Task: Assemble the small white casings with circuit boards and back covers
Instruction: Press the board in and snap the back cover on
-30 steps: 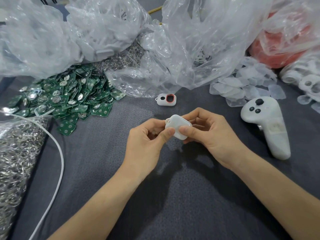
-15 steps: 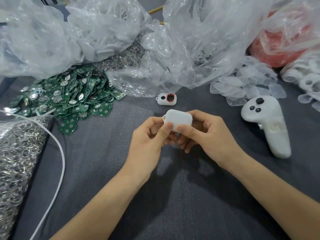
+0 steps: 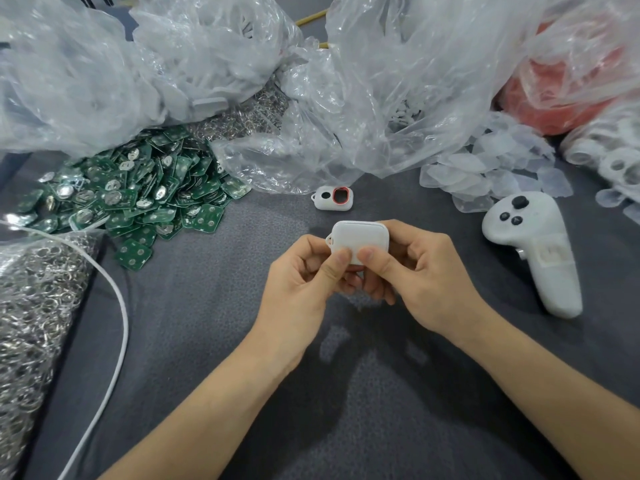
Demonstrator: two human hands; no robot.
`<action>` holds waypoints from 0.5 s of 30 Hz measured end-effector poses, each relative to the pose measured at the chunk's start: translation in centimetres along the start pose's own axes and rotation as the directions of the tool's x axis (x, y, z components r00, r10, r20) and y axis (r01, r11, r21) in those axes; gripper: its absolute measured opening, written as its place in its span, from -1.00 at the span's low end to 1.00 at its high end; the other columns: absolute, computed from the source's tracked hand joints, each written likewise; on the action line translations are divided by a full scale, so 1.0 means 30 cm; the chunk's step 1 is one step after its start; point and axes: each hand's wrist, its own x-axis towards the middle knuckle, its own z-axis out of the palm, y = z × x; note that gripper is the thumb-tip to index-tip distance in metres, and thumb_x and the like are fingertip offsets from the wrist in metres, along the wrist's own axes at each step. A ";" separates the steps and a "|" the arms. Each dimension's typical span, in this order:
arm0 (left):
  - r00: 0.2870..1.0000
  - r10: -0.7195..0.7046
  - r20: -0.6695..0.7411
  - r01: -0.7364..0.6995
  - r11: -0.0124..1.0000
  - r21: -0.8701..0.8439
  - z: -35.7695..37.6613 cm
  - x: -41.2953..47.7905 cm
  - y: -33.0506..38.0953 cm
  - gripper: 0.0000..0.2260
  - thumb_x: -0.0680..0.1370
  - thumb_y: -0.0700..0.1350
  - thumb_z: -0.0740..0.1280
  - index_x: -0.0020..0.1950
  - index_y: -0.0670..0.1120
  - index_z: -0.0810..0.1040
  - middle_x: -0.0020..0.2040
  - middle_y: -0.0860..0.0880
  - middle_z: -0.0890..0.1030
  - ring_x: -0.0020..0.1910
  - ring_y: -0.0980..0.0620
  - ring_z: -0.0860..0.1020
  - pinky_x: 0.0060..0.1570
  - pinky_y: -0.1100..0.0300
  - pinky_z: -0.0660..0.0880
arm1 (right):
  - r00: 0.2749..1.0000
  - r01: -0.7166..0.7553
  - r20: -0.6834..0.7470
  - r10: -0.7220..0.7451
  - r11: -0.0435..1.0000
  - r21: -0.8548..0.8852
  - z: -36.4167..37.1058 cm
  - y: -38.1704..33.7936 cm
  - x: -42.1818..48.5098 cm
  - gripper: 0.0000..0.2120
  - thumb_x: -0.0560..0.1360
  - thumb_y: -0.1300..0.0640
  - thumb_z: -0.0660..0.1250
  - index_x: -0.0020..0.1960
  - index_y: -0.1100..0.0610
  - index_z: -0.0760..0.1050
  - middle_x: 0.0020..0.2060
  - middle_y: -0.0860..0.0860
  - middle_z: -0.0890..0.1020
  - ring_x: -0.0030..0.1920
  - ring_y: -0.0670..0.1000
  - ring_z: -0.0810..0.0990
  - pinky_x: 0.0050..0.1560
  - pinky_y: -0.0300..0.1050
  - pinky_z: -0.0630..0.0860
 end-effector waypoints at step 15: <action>0.980 0.092 0.178 -0.135 0.959 0.248 -0.023 -0.007 0.012 -0.67 0.58 0.01 0.20 -0.30 -0.16 0.40 -0.46 0.04 0.47 -0.50 -0.05 0.53 -0.43 0.22 0.41 | 0.973 -0.174 0.201 0.116 0.937 0.302 0.028 -0.004 -0.018 -0.69 0.49 0.07 0.21 0.02 0.29 0.56 -0.38 0.17 0.60 -0.43 0.08 0.57 -0.47 -0.16 0.50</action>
